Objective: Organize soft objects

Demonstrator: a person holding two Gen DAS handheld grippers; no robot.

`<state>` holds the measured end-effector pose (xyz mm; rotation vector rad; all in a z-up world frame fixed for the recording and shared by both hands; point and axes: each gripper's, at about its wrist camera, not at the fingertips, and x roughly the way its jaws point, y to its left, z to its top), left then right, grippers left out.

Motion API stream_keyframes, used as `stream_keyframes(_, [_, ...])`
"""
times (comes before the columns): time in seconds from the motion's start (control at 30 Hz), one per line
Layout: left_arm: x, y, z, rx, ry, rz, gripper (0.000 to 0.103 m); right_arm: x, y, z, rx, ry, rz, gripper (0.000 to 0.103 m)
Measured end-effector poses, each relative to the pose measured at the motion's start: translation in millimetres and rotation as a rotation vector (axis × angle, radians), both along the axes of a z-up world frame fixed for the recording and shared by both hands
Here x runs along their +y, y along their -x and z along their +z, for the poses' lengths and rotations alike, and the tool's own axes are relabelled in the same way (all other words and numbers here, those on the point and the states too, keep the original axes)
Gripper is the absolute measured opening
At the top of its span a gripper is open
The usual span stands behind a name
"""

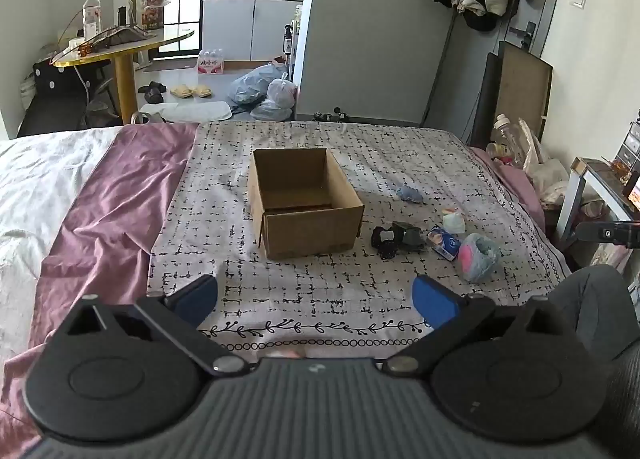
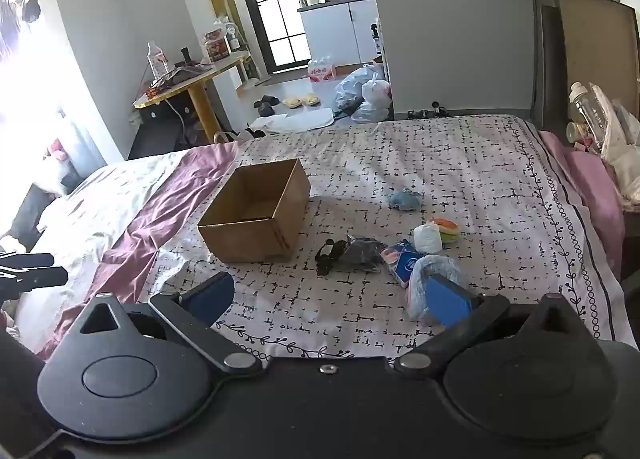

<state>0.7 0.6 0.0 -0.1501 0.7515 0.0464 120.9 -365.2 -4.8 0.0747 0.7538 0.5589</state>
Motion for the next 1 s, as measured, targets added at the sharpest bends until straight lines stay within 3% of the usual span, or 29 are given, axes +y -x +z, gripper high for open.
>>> stream_keyframes(1.0, [2.1,0.4,2.7,-0.049,0.037,0.006,0.103,-12.8,4.0,1.4,-0.034,0.068,-0.049,0.103])
